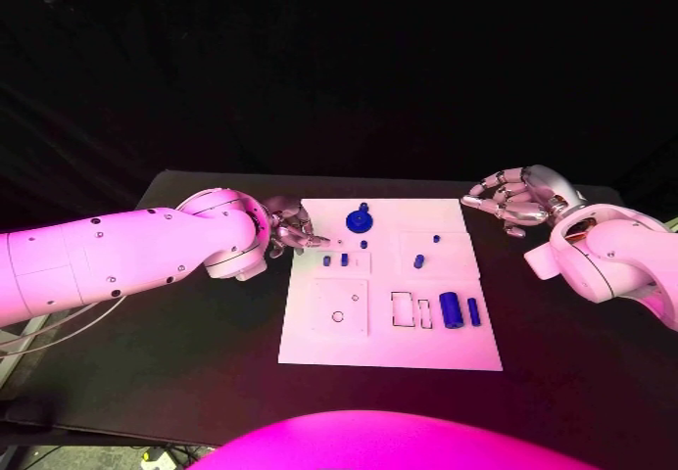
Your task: Assemble the parts on the task board
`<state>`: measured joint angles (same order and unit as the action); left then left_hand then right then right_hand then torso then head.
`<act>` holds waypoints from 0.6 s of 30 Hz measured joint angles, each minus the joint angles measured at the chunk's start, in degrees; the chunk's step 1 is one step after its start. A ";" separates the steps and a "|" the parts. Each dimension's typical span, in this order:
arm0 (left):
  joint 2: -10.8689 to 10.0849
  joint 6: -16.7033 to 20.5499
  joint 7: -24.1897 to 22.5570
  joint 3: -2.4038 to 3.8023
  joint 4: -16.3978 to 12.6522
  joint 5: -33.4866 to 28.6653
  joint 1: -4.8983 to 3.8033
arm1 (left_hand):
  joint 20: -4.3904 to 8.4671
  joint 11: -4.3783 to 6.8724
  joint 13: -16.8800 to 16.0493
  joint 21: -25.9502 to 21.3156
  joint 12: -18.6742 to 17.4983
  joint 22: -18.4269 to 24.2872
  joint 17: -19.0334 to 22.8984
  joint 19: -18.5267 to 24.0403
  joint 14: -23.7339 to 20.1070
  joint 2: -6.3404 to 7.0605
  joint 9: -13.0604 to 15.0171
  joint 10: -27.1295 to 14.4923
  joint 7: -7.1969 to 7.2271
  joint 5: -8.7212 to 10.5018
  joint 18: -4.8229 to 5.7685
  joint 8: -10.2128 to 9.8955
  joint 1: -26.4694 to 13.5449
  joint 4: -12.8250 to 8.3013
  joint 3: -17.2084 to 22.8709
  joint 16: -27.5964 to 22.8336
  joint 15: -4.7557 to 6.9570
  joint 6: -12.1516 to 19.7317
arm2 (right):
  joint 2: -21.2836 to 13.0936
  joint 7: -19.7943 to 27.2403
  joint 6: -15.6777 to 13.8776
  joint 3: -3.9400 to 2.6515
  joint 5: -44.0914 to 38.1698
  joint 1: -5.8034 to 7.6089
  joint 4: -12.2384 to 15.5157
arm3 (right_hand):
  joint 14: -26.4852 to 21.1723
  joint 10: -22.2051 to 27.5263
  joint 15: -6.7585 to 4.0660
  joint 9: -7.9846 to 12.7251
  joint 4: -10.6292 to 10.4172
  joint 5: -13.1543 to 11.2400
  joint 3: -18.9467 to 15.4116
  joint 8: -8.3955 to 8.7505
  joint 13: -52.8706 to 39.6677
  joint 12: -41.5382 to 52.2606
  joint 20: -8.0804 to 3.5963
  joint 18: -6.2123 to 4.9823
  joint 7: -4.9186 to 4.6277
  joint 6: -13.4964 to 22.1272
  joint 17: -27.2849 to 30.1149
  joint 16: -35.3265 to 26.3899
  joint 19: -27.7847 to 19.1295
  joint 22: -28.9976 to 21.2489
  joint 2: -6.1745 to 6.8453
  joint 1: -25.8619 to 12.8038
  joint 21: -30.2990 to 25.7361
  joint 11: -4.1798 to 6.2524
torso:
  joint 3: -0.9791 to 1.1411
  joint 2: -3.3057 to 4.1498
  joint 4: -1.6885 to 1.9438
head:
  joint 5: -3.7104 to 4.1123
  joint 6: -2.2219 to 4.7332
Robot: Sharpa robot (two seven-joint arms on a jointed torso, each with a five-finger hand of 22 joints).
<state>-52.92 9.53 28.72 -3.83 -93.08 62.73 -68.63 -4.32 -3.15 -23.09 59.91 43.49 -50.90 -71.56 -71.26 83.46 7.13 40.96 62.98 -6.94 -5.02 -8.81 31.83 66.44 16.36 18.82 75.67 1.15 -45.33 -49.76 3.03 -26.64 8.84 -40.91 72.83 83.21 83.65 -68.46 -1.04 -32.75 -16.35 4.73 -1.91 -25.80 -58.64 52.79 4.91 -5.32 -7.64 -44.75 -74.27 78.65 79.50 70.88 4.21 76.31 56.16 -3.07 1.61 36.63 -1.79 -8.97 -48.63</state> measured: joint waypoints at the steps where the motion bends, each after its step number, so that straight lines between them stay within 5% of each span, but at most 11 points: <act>1: 0.18 -0.32 0.07 -0.06 0.18 -0.26 0.12 | 0.00 0.00 -0.03 0.00 0.00 0.00 0.00 0.00 0.00 0.00 0.00 0.00 0.00 0.00 0.00 0.00 0.00 0.00 0.00 0.00 0.00 0.00 | 0.00 0.00 0.00 0.01 0.00 -0.01 0.00 | 0.00 0.00 0.00 0.00 0.00 0.00 0.00 0.00 0.00 0.00 0.00 0.00 0.00 0.00 0.00 0.00 0.00 0.00 0.00 0.00 0.00 0.00 | 0.00 0.01 0.00 | 0.02 -0.03; 18: 2.86 -2.06 0.36 -0.23 2.60 -3.32 0.90 | 0.00 0.00 -0.26 0.44 0.01 -0.36 -0.37 0.00 0.18 -0.66 0.02 0.00 0.00 0.00 0.00 0.68 -0.69 0.00 0.00 0.01 0.19 -0.01 | 0.17 -0.01 0.03 0.02 0.02 -0.06 0.01 | 0.00 0.00 0.00 -0.01 0.00 0.00 0.00 0.00 0.01 0.00 0.00 0.00 0.00 0.00 0.00 0.00 0.01 0.00 0.00 0.00 -0.48 0.00 | 0.03 0.07 -0.04 | 0.46 -0.70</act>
<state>-50.06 7.46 29.08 -4.06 -90.48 59.41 -67.73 -4.32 -3.15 -23.35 60.34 43.50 -51.27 -71.93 -71.27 83.64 6.46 40.98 62.98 -6.93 -5.02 -8.80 32.51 65.76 16.36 18.82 75.67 1.34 -45.35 -49.59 3.02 -26.61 8.86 -40.89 72.76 83.22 83.65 -68.46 -1.04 -32.75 -16.35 4.73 -1.91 -25.80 -58.63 52.80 4.90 -5.32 -7.64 -44.75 -74.27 78.66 79.51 70.88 4.21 76.31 55.69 -3.07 1.64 36.70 -1.83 -8.51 -49.33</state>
